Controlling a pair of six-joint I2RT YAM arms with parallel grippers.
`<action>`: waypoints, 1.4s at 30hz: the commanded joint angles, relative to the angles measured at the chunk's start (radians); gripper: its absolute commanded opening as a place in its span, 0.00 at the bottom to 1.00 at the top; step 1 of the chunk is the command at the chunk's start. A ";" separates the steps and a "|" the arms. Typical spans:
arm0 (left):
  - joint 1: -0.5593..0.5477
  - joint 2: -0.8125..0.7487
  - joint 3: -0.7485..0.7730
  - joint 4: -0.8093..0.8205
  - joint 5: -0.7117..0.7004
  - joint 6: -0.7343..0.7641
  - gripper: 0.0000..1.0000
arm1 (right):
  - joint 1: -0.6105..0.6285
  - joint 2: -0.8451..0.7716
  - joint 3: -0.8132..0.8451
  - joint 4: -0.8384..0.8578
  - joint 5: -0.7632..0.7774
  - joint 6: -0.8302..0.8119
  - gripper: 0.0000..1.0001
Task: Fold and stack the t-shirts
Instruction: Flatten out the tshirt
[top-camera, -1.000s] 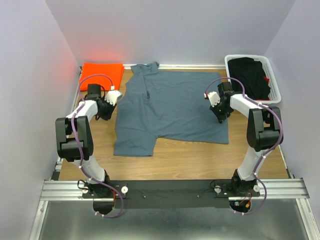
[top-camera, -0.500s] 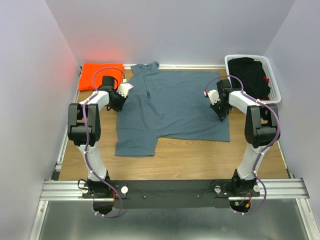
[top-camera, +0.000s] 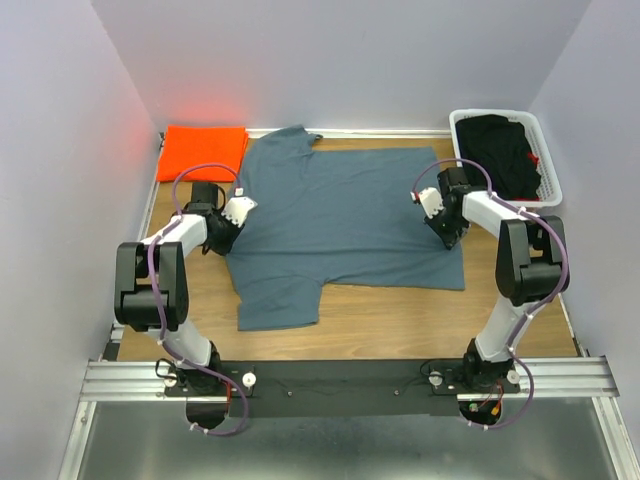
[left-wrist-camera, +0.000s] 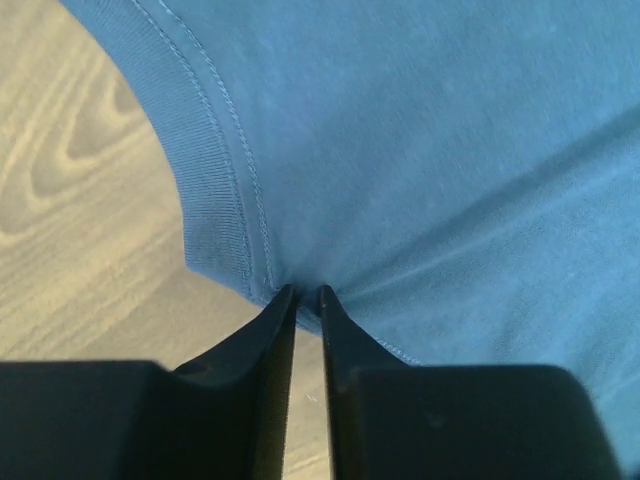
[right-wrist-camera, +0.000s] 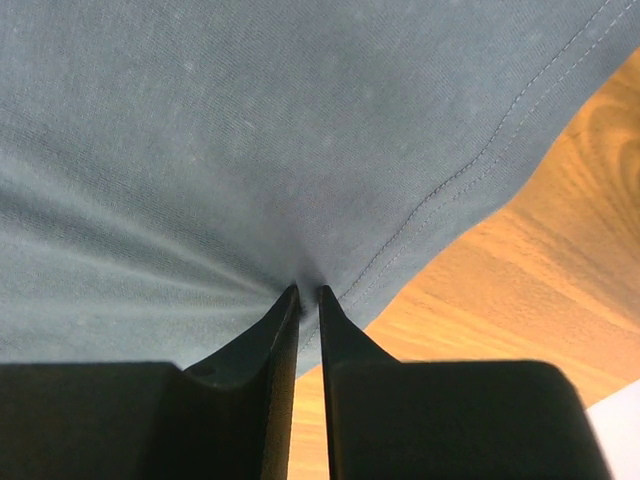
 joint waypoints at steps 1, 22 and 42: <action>0.009 0.002 -0.016 -0.099 -0.047 0.010 0.36 | -0.013 -0.005 -0.014 -0.076 -0.029 -0.001 0.22; -0.680 -0.173 -0.126 -0.248 -0.073 0.116 0.23 | -0.007 -0.027 0.097 -0.265 -0.155 0.065 0.25; -1.059 -0.158 -0.108 -0.353 -0.012 0.059 0.22 | -0.013 -0.085 0.002 -0.271 -0.022 -0.037 0.27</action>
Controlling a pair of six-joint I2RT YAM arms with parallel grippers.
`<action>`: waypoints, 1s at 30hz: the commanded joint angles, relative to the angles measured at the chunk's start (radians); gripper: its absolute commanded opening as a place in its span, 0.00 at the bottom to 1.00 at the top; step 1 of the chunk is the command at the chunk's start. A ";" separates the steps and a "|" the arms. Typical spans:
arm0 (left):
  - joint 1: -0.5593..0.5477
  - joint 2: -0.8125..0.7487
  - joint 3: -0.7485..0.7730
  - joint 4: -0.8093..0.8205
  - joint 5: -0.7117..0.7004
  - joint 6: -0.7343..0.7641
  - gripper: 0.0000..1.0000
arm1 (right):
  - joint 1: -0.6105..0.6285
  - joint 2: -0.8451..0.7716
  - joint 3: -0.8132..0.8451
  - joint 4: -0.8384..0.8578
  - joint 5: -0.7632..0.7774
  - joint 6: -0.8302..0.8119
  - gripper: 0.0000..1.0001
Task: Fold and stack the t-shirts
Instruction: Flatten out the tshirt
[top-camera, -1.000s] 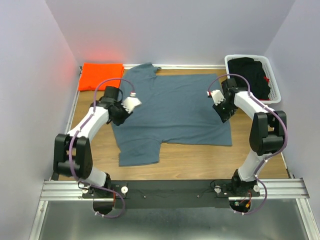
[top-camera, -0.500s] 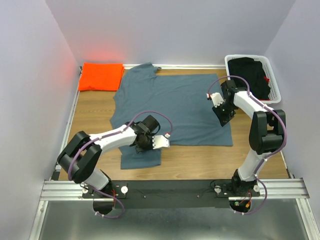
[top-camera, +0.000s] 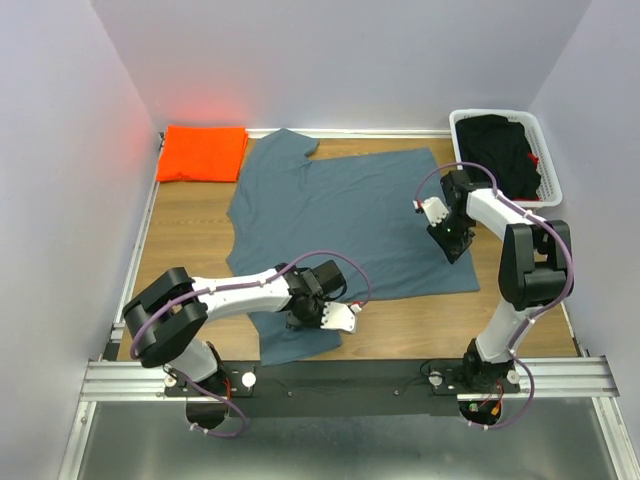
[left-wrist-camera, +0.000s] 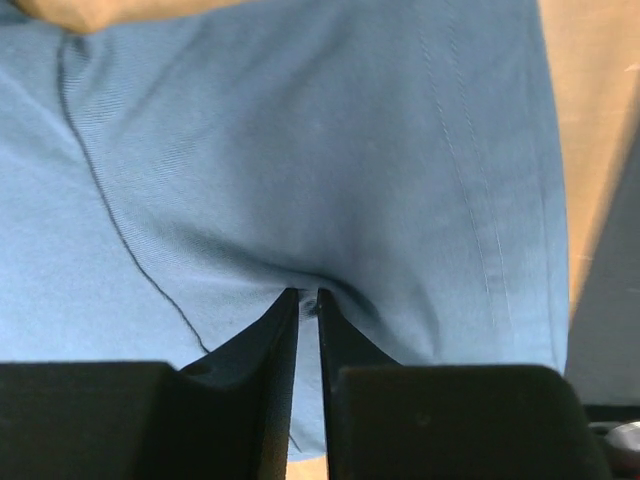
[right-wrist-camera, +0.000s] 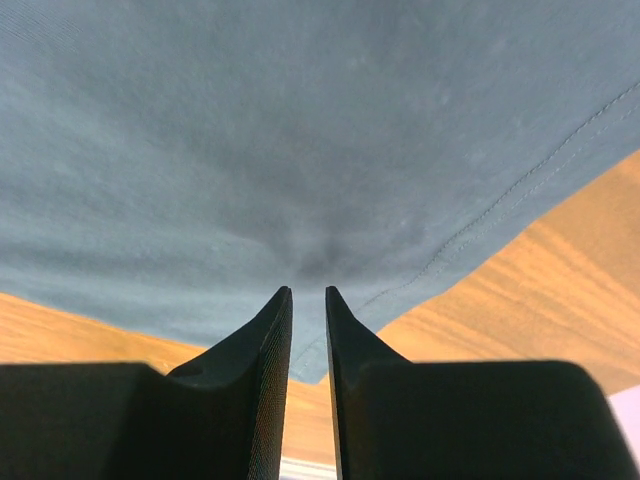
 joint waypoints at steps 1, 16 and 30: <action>-0.016 -0.029 0.014 -0.080 0.092 -0.029 0.23 | -0.004 -0.053 -0.039 -0.032 0.055 -0.044 0.27; 0.475 -0.163 0.094 -0.128 0.161 0.100 0.38 | -0.003 -0.053 -0.133 -0.003 0.012 -0.045 0.29; 0.780 0.130 0.089 -0.010 0.023 0.196 0.36 | -0.004 -0.091 -0.230 0.028 0.013 -0.033 0.34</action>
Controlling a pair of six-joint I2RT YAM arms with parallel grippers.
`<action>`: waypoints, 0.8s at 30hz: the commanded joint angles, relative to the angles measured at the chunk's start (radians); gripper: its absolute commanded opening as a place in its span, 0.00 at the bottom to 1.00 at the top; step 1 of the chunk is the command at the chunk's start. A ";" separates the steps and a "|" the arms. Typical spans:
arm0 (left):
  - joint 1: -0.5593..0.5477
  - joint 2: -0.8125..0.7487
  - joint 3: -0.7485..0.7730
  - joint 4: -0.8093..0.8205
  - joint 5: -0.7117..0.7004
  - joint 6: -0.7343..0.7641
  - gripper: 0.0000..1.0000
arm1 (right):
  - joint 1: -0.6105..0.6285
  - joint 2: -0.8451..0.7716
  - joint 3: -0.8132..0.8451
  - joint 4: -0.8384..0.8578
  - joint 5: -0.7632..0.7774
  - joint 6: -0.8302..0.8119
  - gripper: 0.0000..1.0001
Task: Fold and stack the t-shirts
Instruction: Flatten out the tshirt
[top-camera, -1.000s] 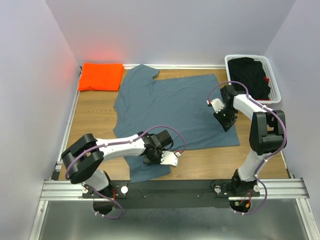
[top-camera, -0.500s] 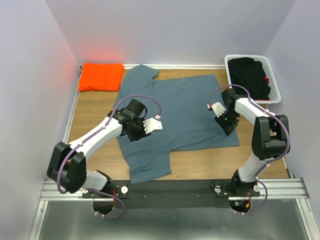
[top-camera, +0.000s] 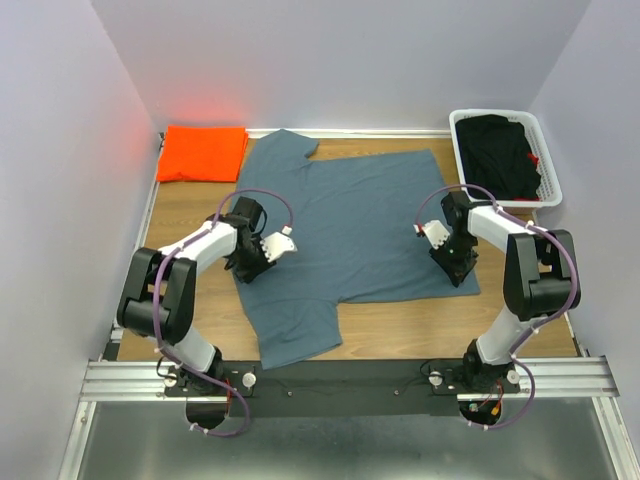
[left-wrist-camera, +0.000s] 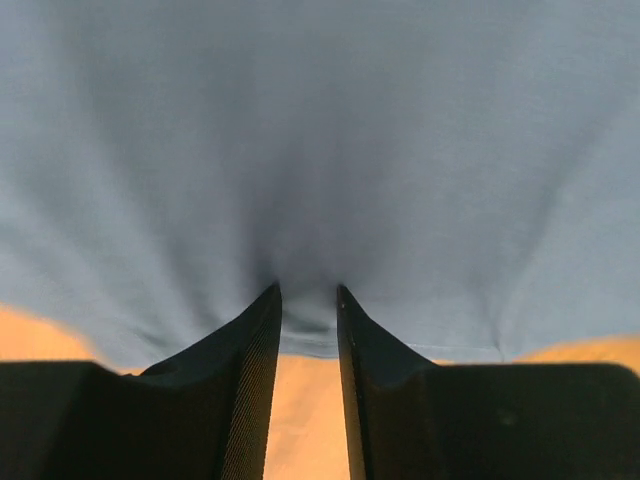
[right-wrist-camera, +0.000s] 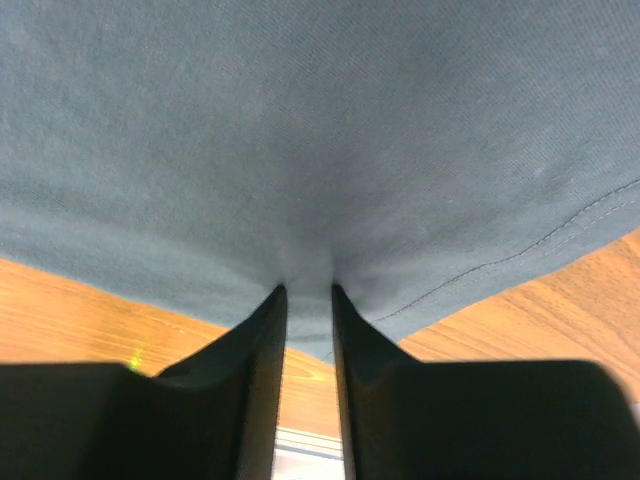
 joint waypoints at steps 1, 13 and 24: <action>0.071 0.088 0.056 0.032 -0.069 0.063 0.35 | -0.003 -0.013 -0.016 0.011 -0.012 0.010 0.37; -0.148 -0.166 0.135 -0.268 0.003 0.123 0.49 | -0.004 -0.226 0.047 -0.181 -0.068 -0.172 0.52; -0.368 -0.303 0.003 -0.342 0.024 -0.033 0.51 | 0.006 -0.219 -0.120 -0.037 -0.029 -0.252 0.47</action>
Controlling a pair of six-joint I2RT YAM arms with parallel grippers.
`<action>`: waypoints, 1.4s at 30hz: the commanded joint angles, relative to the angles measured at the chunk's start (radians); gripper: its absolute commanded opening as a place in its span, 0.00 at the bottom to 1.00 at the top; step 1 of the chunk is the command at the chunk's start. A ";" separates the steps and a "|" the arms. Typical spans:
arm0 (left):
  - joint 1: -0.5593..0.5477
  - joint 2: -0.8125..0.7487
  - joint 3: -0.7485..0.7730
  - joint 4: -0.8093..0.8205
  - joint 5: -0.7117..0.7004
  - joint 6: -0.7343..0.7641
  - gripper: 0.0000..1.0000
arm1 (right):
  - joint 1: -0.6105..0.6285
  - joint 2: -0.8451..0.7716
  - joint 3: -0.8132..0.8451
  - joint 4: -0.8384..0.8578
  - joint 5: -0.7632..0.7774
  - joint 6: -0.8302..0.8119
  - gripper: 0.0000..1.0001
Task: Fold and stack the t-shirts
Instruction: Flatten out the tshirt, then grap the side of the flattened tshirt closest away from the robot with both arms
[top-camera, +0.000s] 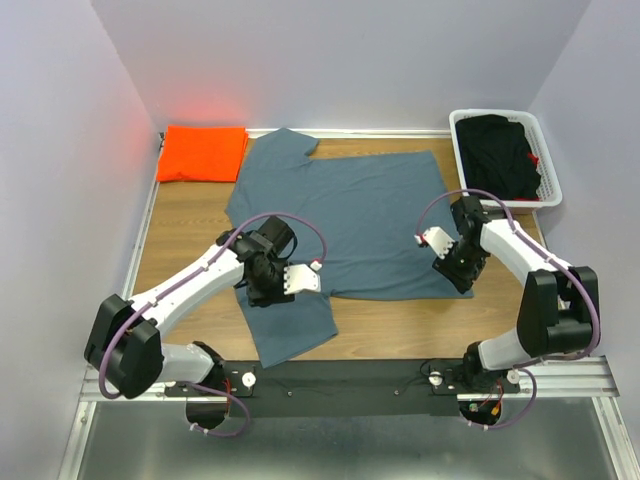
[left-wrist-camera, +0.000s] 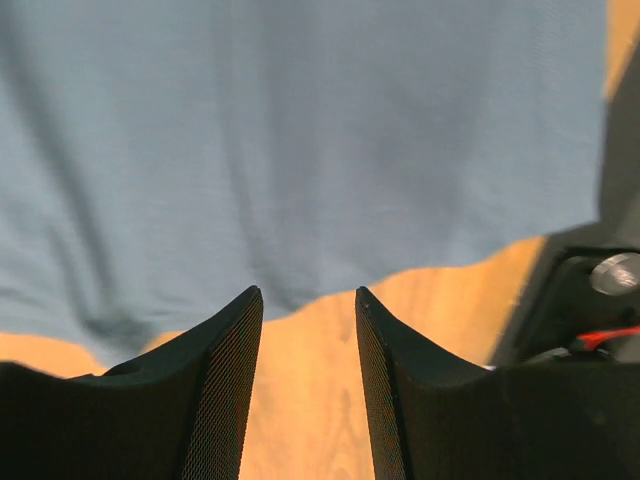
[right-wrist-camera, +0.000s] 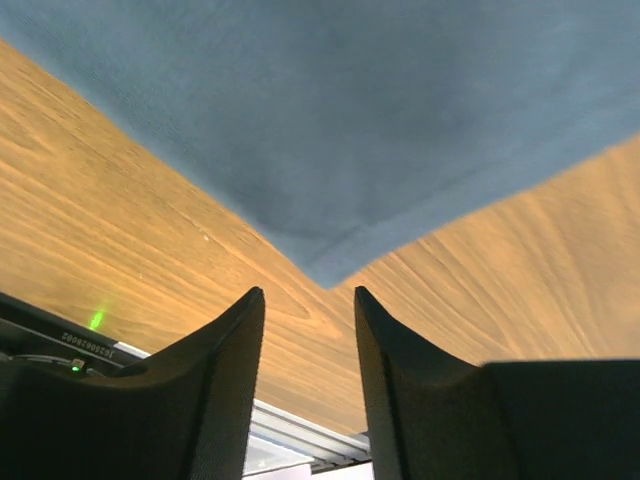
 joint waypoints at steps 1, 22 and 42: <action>-0.056 -0.027 -0.055 -0.055 0.000 -0.079 0.51 | 0.008 0.037 -0.056 0.071 0.015 -0.049 0.47; -0.186 0.171 -0.121 -0.023 -0.231 -0.122 0.54 | 0.008 0.090 -0.159 0.224 0.090 -0.038 0.11; -0.195 0.280 -0.224 0.187 -0.323 -0.112 0.49 | 0.008 0.086 -0.115 0.197 0.087 -0.011 0.01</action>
